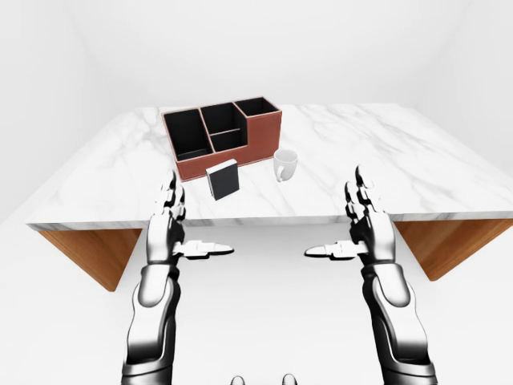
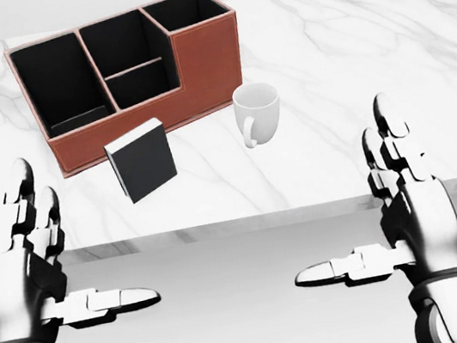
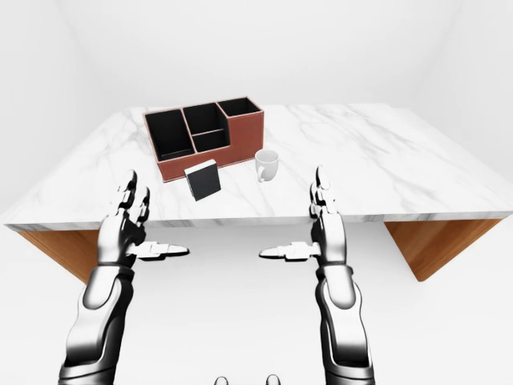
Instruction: Pick up the book and place it in the front compartment of the caddy.
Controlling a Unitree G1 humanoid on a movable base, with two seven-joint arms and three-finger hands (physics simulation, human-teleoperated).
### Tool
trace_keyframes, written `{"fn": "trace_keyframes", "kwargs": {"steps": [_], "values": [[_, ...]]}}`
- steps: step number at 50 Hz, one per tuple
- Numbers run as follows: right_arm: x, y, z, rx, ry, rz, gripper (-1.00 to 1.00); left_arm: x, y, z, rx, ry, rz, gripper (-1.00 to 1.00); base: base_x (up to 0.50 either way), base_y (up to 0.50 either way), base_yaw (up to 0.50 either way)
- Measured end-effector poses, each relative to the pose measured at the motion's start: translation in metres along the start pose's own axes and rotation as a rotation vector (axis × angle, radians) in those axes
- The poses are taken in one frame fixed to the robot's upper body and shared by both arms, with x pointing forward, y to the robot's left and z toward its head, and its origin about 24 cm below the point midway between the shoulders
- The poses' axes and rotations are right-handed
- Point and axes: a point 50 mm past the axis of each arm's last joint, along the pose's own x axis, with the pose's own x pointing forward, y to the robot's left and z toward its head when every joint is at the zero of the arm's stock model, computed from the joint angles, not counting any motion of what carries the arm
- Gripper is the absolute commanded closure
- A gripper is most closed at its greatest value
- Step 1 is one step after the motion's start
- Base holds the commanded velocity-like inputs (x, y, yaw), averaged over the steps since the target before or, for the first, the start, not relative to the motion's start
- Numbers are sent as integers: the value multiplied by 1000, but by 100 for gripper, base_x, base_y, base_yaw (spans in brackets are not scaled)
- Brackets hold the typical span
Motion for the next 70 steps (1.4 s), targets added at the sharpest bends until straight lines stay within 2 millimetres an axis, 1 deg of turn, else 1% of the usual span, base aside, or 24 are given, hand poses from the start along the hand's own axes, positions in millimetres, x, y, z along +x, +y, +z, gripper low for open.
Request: {"fn": "trace_keyframes", "kwargs": {"steps": [5,10,22,28,38,53,70], "values": [[-1,0,15,-8,-61,13,-100,4,7,15,5,-64,14,-100,0,0,0],[-2,1,23,-15,-99,23,-100,6,11,25,8,-106,23,-100,0,0,0],[-5,1,40,-27,-170,30,-100,7,16,41,10,-176,32,-100,0,1,0],[-6,1,47,-31,-198,29,-100,8,17,47,7,-202,31,-100,0,47,0],[-7,1,53,-30,-226,33,-100,8,18,52,9,-221,36,-100,0,50,0],[-8,2,56,-25,-238,36,-100,7,19,53,10,-225,38,-100,0,50,0],[-9,3,58,-40,-249,47,-100,8,19,52,10,-221,38,-100,0,2,0]]}}
